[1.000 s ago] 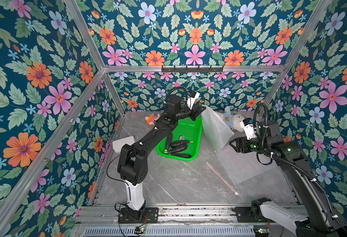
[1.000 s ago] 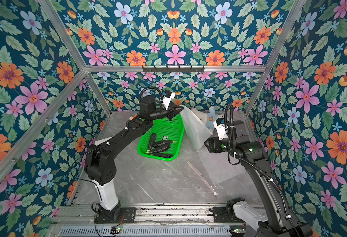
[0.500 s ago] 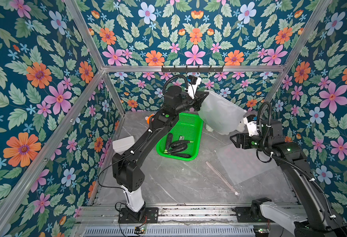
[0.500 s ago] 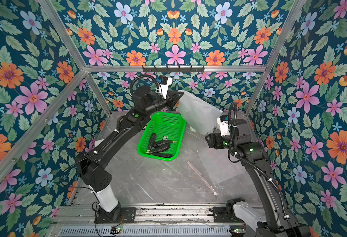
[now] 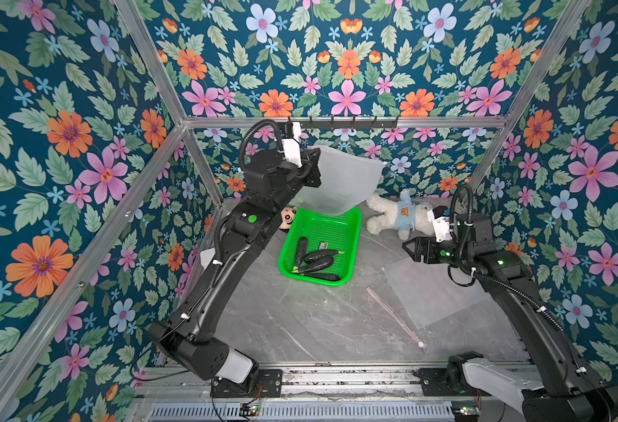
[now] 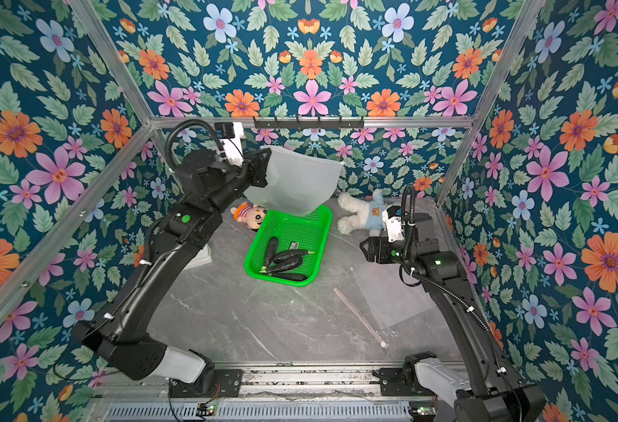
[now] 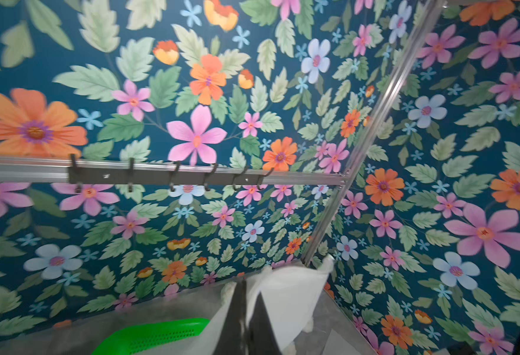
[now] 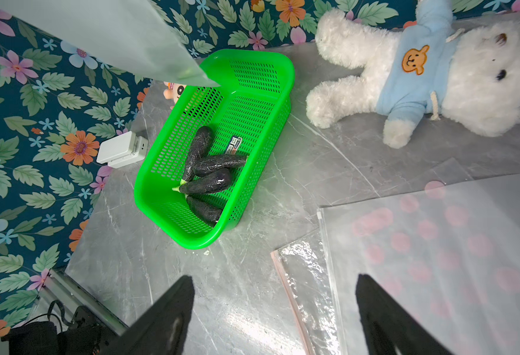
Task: Place the eggplant in a zip-top bag and seal the zipper
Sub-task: Place the zipper food storage bag at the center of the board.
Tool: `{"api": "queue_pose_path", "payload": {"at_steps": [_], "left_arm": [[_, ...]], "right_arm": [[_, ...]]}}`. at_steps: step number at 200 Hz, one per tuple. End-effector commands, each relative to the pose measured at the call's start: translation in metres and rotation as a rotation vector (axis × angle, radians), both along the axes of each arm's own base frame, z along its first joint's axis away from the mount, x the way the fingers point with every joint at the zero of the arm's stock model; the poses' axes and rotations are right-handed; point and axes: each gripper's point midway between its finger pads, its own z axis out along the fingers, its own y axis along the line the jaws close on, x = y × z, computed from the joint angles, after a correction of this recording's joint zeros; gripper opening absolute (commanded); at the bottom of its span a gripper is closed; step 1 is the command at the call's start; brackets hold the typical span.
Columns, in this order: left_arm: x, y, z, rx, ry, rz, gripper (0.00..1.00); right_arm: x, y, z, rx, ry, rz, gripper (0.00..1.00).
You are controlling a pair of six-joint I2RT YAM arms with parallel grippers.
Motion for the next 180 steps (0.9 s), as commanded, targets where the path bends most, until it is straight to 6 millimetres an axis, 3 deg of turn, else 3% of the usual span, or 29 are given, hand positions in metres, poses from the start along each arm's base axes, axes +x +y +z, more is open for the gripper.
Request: {"api": "queue_pose_path", "payload": {"at_steps": [1,71,128,157,180], "left_arm": [[0.0,0.046,-0.018,-0.022,0.09,0.162,0.0],[-0.027,0.126,-0.047,-0.096,0.215,0.246,0.0],[-0.07,0.161,-0.041,-0.11,0.281,0.316,0.0],[-0.088,0.169,-0.052,-0.108,0.337,0.355,0.0],[-0.115,0.19,-0.052,-0.099,0.342,0.454,0.0]], "right_arm": [[0.006,0.008,0.003,0.041,-0.016,0.02,0.84],[0.012,0.019,-0.019,0.097,0.033,0.051,0.84],[0.016,0.024,-0.03,0.116,0.054,0.065,0.84],[0.023,0.03,-0.039,0.134,0.073,0.079,0.84],[0.027,0.033,-0.045,0.142,0.09,0.09,0.84]]}}
